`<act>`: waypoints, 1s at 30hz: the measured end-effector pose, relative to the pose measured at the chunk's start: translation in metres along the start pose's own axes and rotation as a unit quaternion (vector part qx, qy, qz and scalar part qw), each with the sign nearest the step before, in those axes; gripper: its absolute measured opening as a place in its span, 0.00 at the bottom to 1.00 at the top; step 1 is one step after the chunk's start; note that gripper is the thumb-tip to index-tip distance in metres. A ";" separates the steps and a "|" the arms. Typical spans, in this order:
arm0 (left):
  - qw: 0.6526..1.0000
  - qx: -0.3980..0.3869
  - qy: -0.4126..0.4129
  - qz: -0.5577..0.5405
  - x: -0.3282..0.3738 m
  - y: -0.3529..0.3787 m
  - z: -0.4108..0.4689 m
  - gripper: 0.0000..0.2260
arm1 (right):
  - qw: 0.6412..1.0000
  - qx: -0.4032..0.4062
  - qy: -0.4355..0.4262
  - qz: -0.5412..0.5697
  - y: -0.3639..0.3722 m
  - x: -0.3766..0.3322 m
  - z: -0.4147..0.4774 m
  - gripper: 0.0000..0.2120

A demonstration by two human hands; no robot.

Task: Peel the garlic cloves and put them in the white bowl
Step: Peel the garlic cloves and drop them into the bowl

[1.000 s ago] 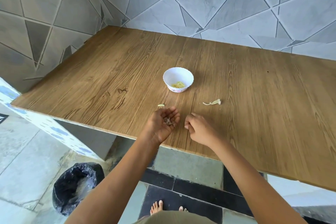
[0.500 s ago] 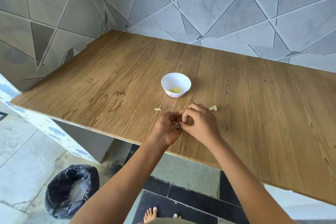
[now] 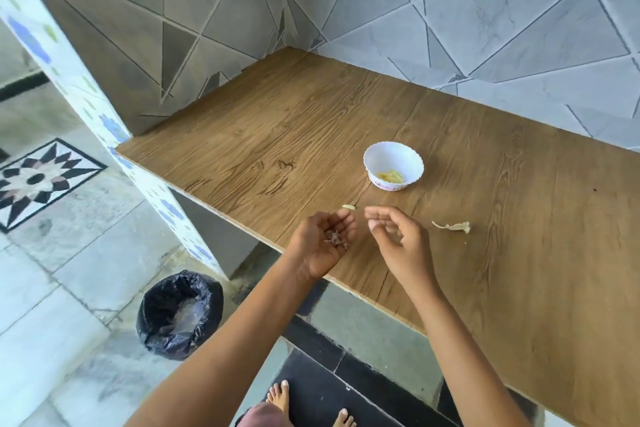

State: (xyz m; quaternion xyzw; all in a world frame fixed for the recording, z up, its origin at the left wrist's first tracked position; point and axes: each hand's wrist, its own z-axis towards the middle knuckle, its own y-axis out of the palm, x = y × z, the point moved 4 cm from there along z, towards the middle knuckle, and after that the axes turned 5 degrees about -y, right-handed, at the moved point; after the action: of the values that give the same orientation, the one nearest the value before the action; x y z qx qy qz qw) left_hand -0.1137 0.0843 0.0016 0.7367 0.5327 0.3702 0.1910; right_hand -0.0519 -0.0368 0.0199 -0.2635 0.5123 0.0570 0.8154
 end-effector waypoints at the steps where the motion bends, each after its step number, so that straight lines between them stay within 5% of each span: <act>1: 1.000 0.008 0.007 -0.009 0.009 -0.010 -0.004 0.17 | 1.000 -0.012 0.001 0.016 0.012 -0.004 0.002 0.10; 15: 0.953 0.148 0.205 -0.168 0.200 -0.258 -0.100 0.14 | 0.959 -0.270 -0.014 0.079 0.317 -0.068 0.003 0.10; 21: 0.946 0.217 0.163 -0.179 0.264 -0.388 -0.086 0.13 | 0.943 -0.333 0.029 0.010 0.467 -0.043 -0.003 0.14; 30: 0.928 0.330 0.069 -0.161 0.284 -0.580 0.072 0.13 | 0.885 -0.422 0.167 -0.107 0.623 0.118 -0.036 0.15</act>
State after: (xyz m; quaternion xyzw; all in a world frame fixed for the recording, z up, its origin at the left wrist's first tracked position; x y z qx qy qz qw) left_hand -0.3877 0.5647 -0.3406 0.6355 0.7477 0.1877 -0.0428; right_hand -0.2518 0.4571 -0.3252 -0.6411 0.5372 0.1356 0.5310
